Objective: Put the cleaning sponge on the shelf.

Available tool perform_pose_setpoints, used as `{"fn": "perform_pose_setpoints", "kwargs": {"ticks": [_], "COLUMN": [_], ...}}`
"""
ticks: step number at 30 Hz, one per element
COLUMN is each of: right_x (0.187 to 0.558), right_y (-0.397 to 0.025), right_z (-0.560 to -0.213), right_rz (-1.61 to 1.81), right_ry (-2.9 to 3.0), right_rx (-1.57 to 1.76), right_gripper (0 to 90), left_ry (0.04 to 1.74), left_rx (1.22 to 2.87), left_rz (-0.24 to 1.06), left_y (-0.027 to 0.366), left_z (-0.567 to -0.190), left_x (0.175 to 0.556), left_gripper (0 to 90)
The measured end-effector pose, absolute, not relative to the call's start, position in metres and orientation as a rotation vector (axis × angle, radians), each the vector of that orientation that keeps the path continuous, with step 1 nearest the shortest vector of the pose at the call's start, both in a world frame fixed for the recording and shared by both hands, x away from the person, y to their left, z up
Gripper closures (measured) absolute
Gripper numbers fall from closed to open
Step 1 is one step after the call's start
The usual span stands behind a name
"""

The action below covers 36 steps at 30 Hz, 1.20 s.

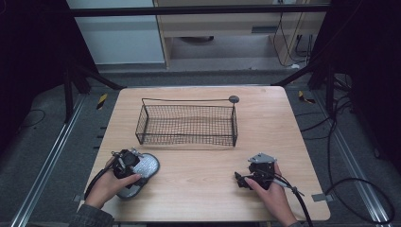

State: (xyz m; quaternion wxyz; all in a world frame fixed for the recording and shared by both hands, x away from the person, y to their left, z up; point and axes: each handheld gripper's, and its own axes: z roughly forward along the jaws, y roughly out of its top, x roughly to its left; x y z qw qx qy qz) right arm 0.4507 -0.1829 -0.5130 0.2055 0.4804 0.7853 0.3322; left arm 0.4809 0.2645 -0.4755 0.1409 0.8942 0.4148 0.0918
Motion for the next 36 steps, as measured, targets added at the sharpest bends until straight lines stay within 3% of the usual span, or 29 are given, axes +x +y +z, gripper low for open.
{"fn": "perform_pose_setpoints", "kwargs": {"ticks": [11,18,36], "right_x": [0.451,0.450,0.450], "right_y": [-0.183,-0.182,-0.182], "right_z": [-0.513,-0.513,-0.513], "right_rz": [0.927,0.930,0.932], "right_ry": [2.188,2.189,2.189], "right_rx": [1.335,1.336,1.334], "right_gripper": [0.4,0.4,0.4], "left_ry": [1.179,1.161,1.128], "left_rx": [2.580,2.567,2.499], "left_rz": [0.253,0.274,0.361], "left_y": [0.268,0.270,0.274], "left_z": [-0.479,-0.471,-0.450], "left_x": [0.484,0.484,0.480], "left_gripper": [4.7,11.9,12.2]}}
